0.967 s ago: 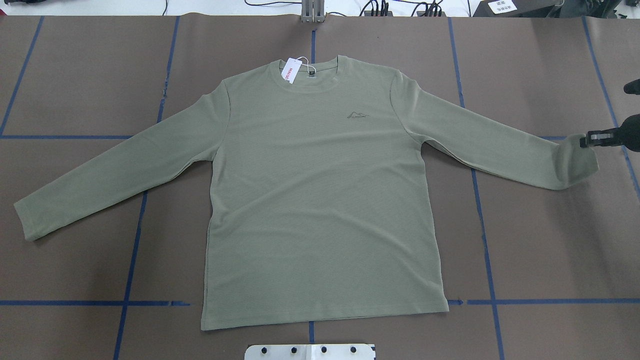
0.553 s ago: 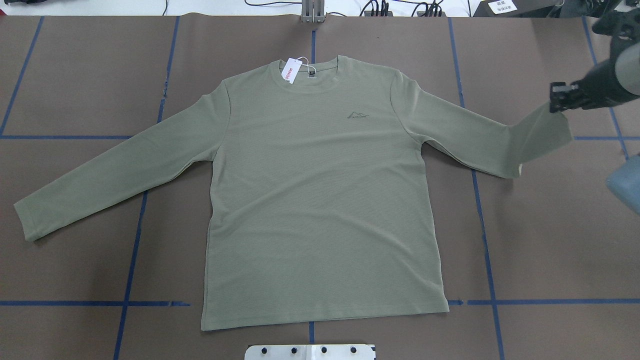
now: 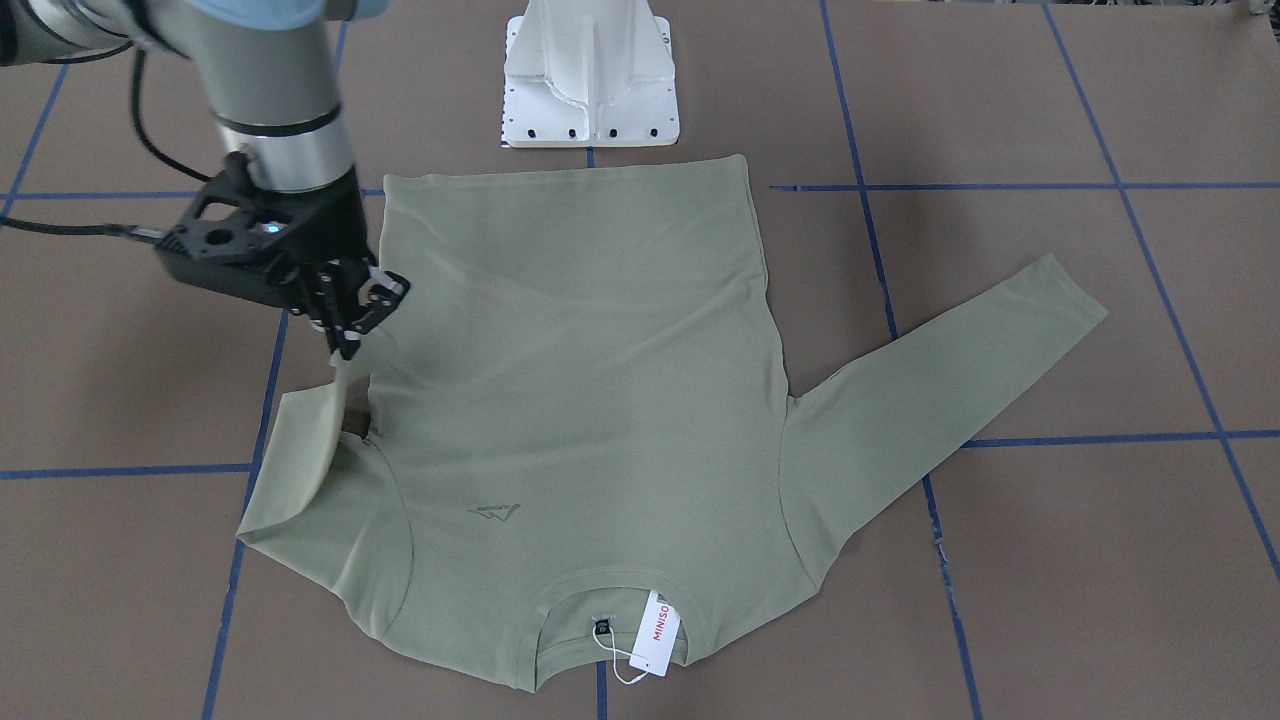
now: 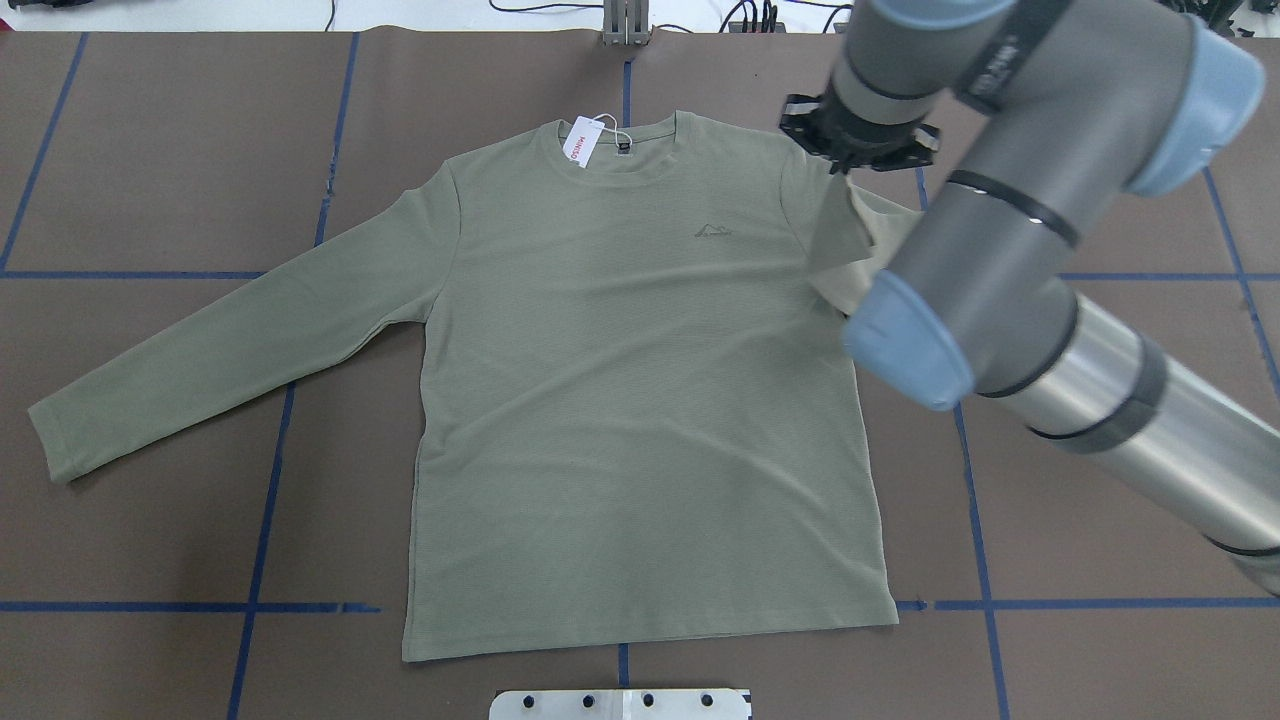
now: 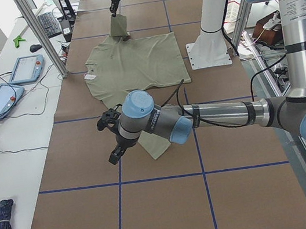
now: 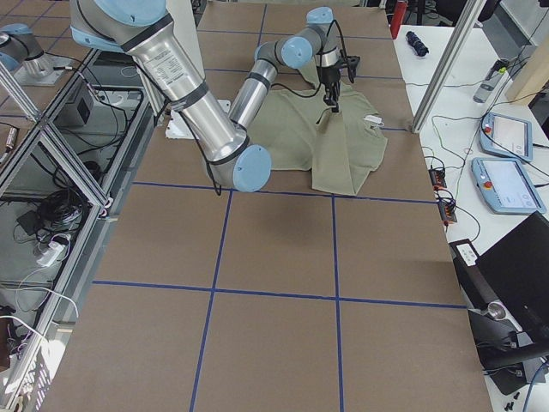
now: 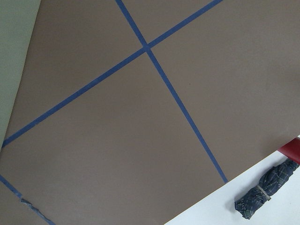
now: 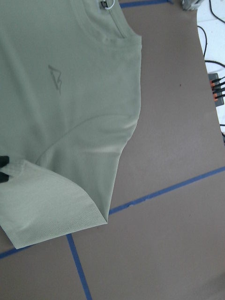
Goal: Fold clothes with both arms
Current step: 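Carry the sleeve with the right gripper across the shirt body toward the collar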
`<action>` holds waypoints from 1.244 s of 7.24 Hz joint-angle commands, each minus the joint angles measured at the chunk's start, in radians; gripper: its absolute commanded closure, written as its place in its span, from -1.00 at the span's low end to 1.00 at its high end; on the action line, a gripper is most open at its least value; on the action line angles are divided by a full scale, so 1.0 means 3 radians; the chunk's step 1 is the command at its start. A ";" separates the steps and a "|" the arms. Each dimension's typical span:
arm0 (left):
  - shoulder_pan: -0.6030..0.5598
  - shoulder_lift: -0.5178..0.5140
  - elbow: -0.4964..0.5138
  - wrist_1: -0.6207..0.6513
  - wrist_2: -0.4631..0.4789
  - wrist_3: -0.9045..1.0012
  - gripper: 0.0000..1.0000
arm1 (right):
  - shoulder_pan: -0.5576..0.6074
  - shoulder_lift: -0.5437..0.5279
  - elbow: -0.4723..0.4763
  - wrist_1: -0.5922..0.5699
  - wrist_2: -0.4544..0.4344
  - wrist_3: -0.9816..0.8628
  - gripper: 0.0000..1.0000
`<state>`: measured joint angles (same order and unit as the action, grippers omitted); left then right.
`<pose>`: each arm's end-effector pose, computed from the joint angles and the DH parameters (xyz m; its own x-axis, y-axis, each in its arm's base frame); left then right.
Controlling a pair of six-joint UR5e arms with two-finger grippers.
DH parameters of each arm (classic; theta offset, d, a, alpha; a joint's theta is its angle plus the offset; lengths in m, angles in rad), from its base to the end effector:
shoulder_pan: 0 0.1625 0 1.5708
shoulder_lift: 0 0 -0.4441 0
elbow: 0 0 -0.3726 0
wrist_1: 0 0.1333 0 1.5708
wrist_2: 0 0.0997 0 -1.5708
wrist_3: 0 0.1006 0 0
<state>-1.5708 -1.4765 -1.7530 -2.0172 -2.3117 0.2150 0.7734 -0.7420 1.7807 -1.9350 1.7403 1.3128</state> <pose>-0.0654 -0.4530 0.5850 0.7209 0.5194 -0.4589 -0.1574 0.7675 0.6214 -0.3883 -0.5416 0.1567 0.6968 0.3288 0.6374 -0.4503 0.8923 0.0320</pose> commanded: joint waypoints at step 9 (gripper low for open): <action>-0.0005 0.0008 0.0055 0.0000 0.0000 0.0004 -1.00 | -0.1238 0.1773 -0.3000 0.1735 -0.1695 0.0639 0.81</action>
<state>-1.5723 -1.4748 -1.7366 -2.0172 -2.3117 0.2151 0.4018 -0.2301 0.9137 -1.4318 1.2367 1.4687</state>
